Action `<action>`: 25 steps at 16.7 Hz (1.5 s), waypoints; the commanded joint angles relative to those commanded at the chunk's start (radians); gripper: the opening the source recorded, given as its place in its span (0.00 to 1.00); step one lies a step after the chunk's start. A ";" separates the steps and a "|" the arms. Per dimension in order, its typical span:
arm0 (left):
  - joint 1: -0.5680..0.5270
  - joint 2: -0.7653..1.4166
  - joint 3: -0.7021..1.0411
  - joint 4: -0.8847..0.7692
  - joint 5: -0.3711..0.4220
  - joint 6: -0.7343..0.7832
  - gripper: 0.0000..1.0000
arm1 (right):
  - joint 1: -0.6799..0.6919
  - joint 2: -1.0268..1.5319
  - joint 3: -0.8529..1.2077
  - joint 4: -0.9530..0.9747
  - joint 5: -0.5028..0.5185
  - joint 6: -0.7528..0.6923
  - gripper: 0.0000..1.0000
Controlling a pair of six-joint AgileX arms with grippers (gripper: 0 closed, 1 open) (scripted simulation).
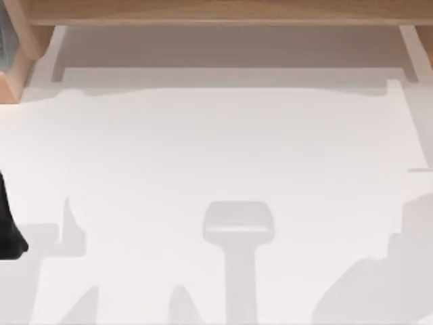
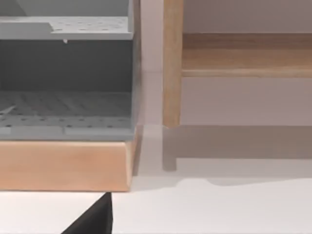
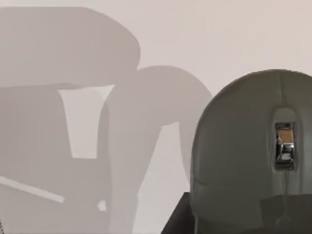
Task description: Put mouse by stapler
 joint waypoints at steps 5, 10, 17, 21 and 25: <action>0.000 0.000 0.000 0.000 0.000 0.000 1.00 | 0.001 0.025 -0.022 0.000 0.002 0.000 0.00; 0.000 0.000 0.000 0.000 0.000 0.000 1.00 | 0.001 0.025 -0.022 0.000 0.002 0.000 0.23; 0.000 0.000 0.000 0.000 0.000 0.000 1.00 | 0.001 0.025 -0.022 0.000 0.002 0.000 0.75; 0.000 0.000 0.000 0.000 0.000 0.000 1.00 | 0.001 0.025 -0.022 0.000 0.002 0.000 1.00; 0.000 0.000 0.000 0.000 0.000 0.000 1.00 | 0.001 0.025 -0.022 0.000 0.002 0.000 1.00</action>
